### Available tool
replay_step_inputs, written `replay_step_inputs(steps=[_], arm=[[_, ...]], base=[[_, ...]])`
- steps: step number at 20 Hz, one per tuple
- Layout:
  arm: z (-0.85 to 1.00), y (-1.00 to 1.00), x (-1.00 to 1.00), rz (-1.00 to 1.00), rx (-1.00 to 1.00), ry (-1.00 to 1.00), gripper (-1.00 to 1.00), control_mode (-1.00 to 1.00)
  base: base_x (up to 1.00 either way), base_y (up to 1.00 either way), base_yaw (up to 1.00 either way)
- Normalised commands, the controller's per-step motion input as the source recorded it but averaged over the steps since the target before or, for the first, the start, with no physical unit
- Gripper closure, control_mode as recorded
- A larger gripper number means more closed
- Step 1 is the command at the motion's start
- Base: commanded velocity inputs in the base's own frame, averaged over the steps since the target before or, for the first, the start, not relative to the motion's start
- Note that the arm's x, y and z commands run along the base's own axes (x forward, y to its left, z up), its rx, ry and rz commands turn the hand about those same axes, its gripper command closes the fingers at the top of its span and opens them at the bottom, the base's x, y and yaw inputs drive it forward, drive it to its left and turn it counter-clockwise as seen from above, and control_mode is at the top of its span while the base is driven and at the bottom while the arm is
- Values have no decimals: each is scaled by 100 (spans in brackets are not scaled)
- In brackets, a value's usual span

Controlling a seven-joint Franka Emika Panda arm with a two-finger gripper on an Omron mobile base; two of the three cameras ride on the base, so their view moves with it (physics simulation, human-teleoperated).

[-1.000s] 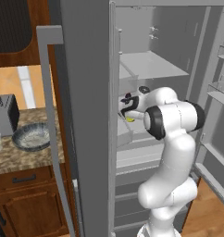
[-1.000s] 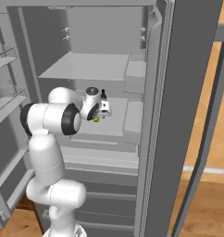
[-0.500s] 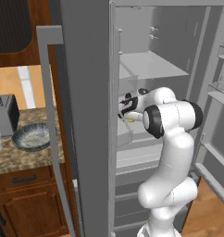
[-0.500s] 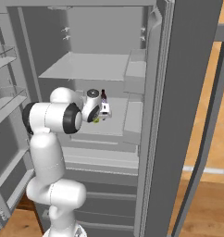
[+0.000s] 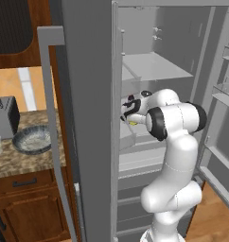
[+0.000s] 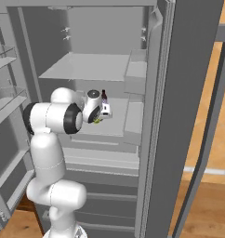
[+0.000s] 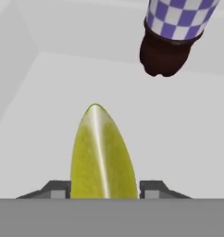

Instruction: Grab a lemon wedge from the fridge and one ice cube from the ice bowl, and put them in the glass of lemonade.

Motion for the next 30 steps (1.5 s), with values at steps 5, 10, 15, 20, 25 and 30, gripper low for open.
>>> replay_step_inputs(steps=[5,10,15,20,25,30], arm=[[0,3,0,0,0,4,100,-100],[20,-8,-47,0,1,0,100,-100],[38,-39,-100,-2,8,0,100,-100],[72,-32,-100,0,5,1,100,-100],[89,-16,-100,0,0,4,100,-100],[89,-1,-100,0,0,0,100,-100]], base=[[0,0,0],[0,0,0],[0,0,0],[0,0,0],[0,0,0],[0,0,0]])
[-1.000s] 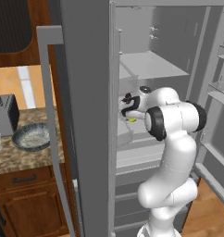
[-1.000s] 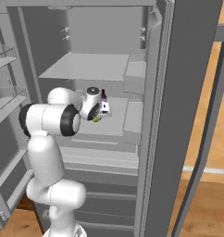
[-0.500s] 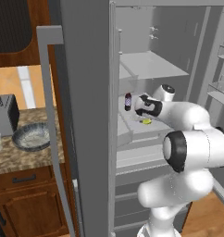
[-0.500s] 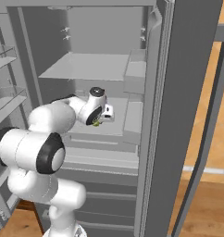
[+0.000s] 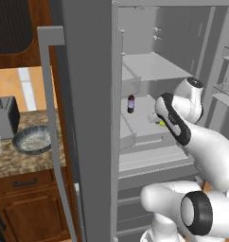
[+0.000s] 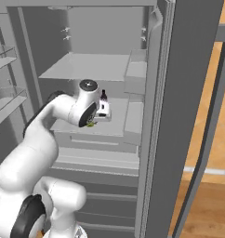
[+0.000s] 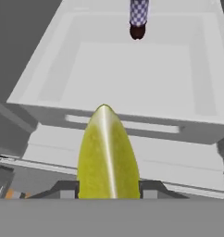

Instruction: Grab a lemon wedge from the fridge and one ice cube from the ice bowl, and put them in the glass of lemonade.

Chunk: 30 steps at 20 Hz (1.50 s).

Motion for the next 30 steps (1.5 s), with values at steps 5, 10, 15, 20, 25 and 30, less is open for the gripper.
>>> replay_step_inputs(steps=[5,10,15,20,25,30], arm=[[100,4,-100,0,-1,0,100,-100],[88,2,-100,0,-10,0,100,-100],[61,24,-100,0,-17,0,100,-100],[24,10,-98,0,-2,-4,100,-100],[5,1,-35,0,0,-5,100,-100],[0,0,0,0,0,0,100,-100]], base=[[0,0,0],[0,0,0],[0,0,0],[0,0,0],[0,0,0],[0,0,0]])
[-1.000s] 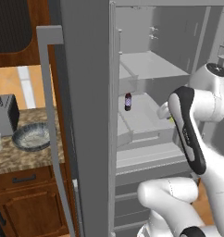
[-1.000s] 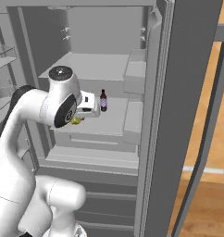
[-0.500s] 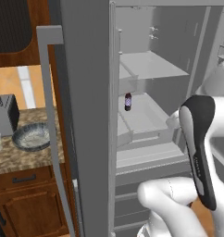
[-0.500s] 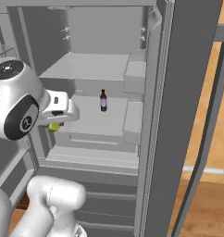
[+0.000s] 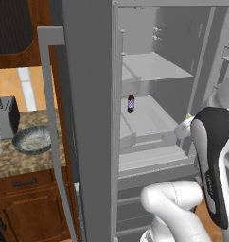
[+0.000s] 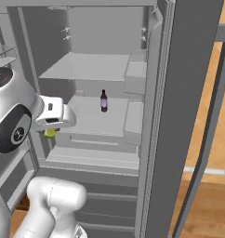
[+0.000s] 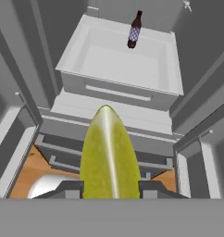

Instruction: Grab a lemon wedge from the fridge and one ice cube from the ice bowl, and put them in the glass of lemonade.

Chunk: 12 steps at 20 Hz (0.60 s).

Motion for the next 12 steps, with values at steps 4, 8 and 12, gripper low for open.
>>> replay_step_inputs(steps=[4,8,12], arm=[[0,0,0,0,0,0,100,100],[0,0,0,0,0,0,100,100],[0,0,0,0,0,0,100,100]], base=[[-2,0,0],[-99,-1,0],[-100,4,2]])
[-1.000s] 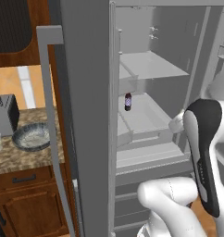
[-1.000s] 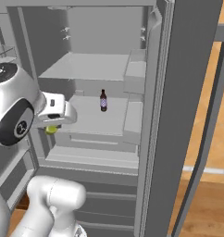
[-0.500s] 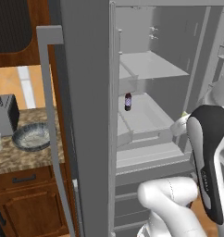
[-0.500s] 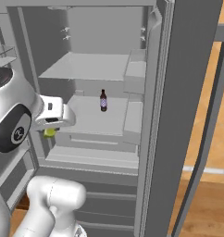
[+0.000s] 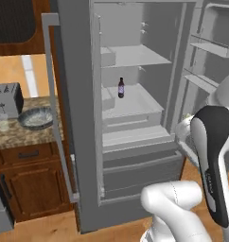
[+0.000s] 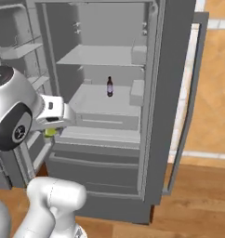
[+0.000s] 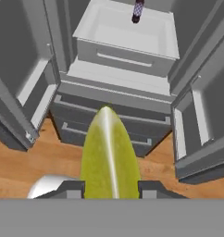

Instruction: Grab a lemon wedge from the fridge and one ice cube from the ice bowl, and put them in the glass of lemonade.

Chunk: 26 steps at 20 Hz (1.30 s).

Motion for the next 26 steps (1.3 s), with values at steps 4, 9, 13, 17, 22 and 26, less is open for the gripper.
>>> replay_step_inputs(steps=[4,9,13,17,22,26], arm=[[0,0,0,0,0,0,100,100],[0,0,0,0,0,0,100,100],[0,0,0,0,0,0,100,100],[0,0,0,0,0,0,100,100],[0,0,0,0,0,0,100,100],[0,0,0,0,0,0,100,100]], base=[[-56,17,62],[0,0,99],[-20,0,96],[-51,1,81],[-21,37,53],[49,82,17]])
